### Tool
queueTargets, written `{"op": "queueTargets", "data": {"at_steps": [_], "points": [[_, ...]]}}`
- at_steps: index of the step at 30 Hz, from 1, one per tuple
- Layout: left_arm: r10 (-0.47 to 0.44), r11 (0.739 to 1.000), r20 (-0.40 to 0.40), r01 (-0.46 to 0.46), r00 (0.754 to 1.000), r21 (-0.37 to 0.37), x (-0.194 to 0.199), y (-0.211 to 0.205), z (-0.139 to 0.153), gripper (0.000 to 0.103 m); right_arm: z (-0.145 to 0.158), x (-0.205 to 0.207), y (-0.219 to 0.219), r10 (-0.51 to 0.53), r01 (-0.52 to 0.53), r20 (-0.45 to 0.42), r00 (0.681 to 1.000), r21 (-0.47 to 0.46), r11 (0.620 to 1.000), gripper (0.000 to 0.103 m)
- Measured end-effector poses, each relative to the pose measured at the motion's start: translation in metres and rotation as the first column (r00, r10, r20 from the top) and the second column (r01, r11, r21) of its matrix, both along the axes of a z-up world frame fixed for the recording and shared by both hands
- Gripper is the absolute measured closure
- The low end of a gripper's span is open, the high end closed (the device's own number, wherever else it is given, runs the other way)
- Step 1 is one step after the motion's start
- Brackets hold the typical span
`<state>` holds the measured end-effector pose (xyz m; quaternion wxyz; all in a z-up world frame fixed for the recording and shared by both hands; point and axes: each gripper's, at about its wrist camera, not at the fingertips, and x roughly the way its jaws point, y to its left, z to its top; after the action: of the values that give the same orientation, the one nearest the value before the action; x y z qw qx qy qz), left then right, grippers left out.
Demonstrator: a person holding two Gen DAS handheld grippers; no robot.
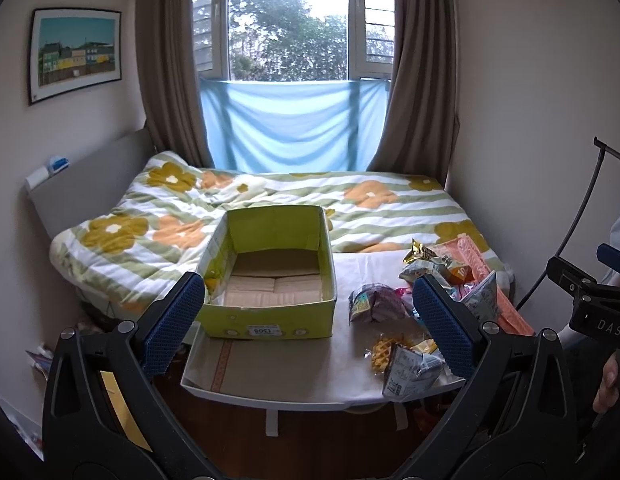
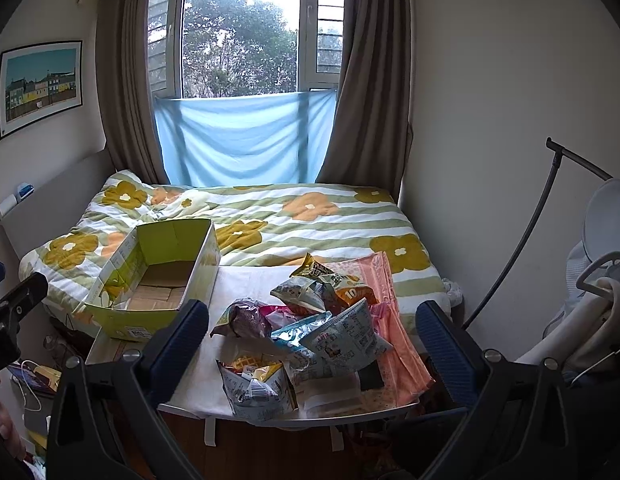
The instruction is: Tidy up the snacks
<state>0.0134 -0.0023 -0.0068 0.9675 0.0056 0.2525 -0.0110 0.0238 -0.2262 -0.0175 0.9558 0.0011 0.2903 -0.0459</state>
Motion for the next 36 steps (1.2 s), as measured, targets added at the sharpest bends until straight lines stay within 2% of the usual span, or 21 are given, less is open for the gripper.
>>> {"op": "queueTargets", "data": {"at_steps": [36], "points": [[-0.020, 1.000, 0.000, 0.020, 1.000, -0.007, -0.0054, 0.0022, 0.0039, 0.000, 0.0003, 0.0004, 0.0033, -0.005, 0.005, 0.002, 1.000, 0.001, 1.000, 0.000]]}}
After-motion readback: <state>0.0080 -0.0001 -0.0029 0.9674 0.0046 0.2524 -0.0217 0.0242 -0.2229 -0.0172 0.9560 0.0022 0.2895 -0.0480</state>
